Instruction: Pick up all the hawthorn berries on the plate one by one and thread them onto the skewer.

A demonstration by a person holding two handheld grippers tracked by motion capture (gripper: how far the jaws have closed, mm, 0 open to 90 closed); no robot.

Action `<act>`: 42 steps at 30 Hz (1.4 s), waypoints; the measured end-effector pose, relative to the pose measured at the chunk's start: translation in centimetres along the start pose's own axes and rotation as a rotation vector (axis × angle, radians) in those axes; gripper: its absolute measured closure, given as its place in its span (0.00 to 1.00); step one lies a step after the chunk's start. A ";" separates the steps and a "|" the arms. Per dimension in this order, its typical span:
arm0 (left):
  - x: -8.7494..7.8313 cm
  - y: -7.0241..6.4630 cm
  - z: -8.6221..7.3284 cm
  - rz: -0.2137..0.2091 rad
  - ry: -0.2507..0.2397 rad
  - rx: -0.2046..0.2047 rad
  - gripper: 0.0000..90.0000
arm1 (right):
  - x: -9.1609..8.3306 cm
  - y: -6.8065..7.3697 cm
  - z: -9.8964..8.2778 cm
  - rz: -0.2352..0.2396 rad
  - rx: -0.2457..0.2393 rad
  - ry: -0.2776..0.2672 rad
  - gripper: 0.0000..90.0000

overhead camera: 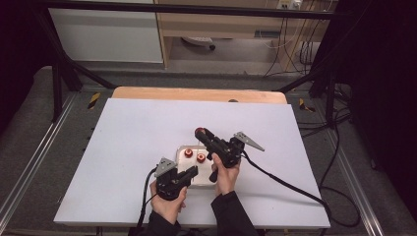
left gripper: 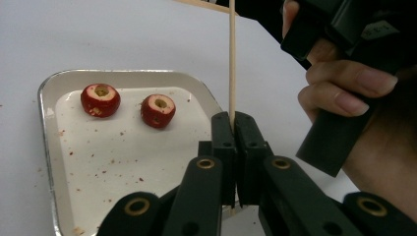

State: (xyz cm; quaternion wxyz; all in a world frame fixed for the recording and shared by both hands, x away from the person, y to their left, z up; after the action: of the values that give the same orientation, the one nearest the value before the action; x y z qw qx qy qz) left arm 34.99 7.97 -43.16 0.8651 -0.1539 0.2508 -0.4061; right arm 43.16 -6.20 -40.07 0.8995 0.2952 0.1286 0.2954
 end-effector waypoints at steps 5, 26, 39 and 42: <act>0.1 0.1 0.3 0.005 -0.007 -0.003 0.98 | -0.2 0.1 0.0 0.003 -0.008 0.003 0.67; 0.8 0.4 1.1 0.009 0.005 0.046 0.98 | -0.6 -0.2 -0.4 -0.010 0.032 0.059 0.68; 0.7 1.4 2.7 0.038 0.020 0.089 0.98 | -0.6 -0.3 -2.4 -0.003 0.006 0.147 0.68; 0.9 1.6 2.9 0.042 0.029 0.099 0.98 | -0.6 -0.3 -2.7 -0.006 0.001 0.171 0.68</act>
State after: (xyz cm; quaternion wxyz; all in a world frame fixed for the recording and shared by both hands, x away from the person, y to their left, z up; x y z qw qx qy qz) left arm 38.12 8.43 -41.82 0.8763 -0.0995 0.2461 -0.4021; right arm 41.72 -5.55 -42.41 0.8858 0.2691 0.2060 0.3170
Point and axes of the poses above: each handheld gripper's, and its own axes: x roughly forward along the jaws, z roughly out of its top, y roughly to its left, the point moved 4 cm from there along x, roughly forward along the jaws, and after that the axes turned 12 degrees about -z, right-handed, at the moved point
